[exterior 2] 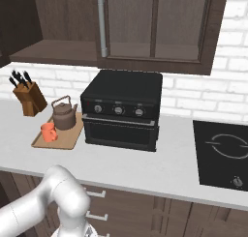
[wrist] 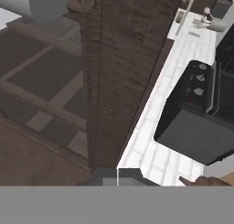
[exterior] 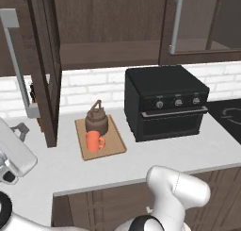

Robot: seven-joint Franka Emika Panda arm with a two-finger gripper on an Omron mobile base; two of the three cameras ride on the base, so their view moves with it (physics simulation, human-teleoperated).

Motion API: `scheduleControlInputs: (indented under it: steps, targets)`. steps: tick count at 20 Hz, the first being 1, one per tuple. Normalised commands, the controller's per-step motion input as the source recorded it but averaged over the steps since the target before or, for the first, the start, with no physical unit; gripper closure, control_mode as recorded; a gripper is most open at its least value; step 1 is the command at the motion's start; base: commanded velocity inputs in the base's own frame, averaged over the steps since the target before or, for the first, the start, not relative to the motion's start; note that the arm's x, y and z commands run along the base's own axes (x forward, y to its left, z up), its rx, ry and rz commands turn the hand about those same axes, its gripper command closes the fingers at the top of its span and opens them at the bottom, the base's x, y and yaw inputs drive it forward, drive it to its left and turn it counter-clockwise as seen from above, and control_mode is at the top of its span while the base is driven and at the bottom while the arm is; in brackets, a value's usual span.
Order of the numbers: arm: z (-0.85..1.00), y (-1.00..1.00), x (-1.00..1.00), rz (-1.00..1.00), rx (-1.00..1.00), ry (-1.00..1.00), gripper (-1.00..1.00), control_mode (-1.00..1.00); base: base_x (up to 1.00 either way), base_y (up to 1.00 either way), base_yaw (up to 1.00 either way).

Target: Pick the kettle from the counter and place it on the tray. Then pick the mug from the cabinet and place it on the tray. Then close the cabinet doors.

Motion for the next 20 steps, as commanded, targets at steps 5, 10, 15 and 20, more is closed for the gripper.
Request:
scheduleControlInputs:
  steps: [5, 10, 15, 20]
  targets:
    - [0.04, -0.52, -0.07, -0.03, 0.0, -0.04, 1.0, -1.0, 0.0, 0.0, 0.0]
    - [0.12, -0.82, -0.05, -0.05, 0.0, -0.11, 1.0, -1.0, 0.0, 0.0, 0.0]
    - [0.27, -0.87, -0.02, -0.01, 0.0, -0.22, 1.0, -1.0, 0.0, 0.0, 0.0]
    - [0.25, -0.88, 0.0, 0.0, 0.0, -0.24, 1.0, -1.0, 0.0, 0.0, 0.0]
